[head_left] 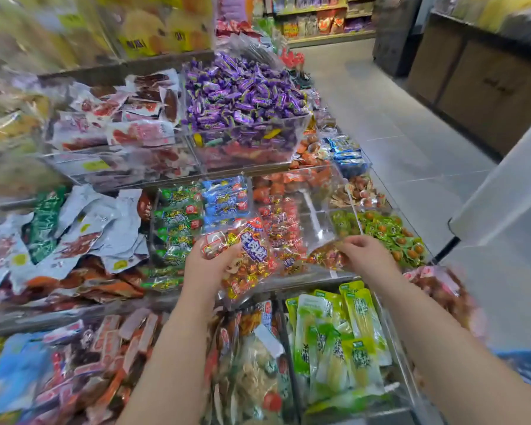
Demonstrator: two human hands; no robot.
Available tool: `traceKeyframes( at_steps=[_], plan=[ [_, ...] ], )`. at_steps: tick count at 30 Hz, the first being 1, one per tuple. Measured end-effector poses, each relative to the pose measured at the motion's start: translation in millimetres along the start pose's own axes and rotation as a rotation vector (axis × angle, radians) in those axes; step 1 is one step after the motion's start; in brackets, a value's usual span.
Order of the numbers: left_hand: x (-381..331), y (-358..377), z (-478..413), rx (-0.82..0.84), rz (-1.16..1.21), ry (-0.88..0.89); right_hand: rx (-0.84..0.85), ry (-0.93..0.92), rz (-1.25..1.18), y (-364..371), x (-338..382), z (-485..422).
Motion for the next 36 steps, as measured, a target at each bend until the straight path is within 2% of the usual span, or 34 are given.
traceKeyframes(
  at_steps=[4, 11, 14, 16, 19, 22, 23, 25, 28, 32, 34, 36],
  plan=[
    [-15.8, 0.9, -18.9, 0.009, 0.051, 0.007, 0.216, 0.093, 0.053, 28.8, 25.8, -21.4],
    [-16.4, -0.7, -43.4, -0.008, 0.114, -0.021, 0.556, 0.156, 0.474, 92.8, 37.1, -40.4],
    [-11.2, -5.6, -55.9, -0.03, 0.108, -0.017, 0.714, 0.038, 0.648, 102.3, 37.0, -40.2],
    [-10.4, -8.1, -61.6, -0.034, 0.109, -0.007, 0.689, -0.142, 0.859, 98.3, 43.0, -45.5],
    [-9.0, -8.3, -65.0, -0.035, 0.119, 0.005, 0.536, -0.412, 1.211, 96.3, 53.2, -53.2],
    [-7.0, -7.5, -66.1, -0.045, 0.148, -0.007, 0.441, -0.495, 1.486, 102.8, 48.6, -58.9],
    [-6.1, -7.6, -66.9, -0.052, 0.154, -0.009, 0.451, -0.485, 1.475, 106.6, 44.9, -62.1],
    [-4.9, -8.7, -68.5, -0.067, 0.154, -0.009, 0.486, -0.433, 1.282, 116.0, 40.3, -65.5],
    [-5.8, -7.6, -69.8, -0.074, 0.148, -0.002, 0.483, -0.478, 1.028, 133.0, 41.3, -65.9],
    [-8.2, -2.4, -70.7, -0.068, 0.148, -0.009, 0.548, -0.459, 0.854, 129.6, 32.6, -72.6],
    [-9.3, -0.6, -70.4, -0.064, 0.16, -0.014, 0.555, -0.318, 0.61, 113.8, 25.9, -84.0],
    [-10.4, -1.2, -69.7, -0.078, 0.175, -0.009, 0.427, -0.05, 0.263, 93.5, 17.5, -103.7]
  ],
)
Point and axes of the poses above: each hand's wrist, its own z-axis away from the middle knuckle, its own y-axis out of the palm, x = y × z, the point moved 7 cm from there along -z, towards the middle knuckle, and after that the axes turned 15 degrees about z, right-handed, at the moved point
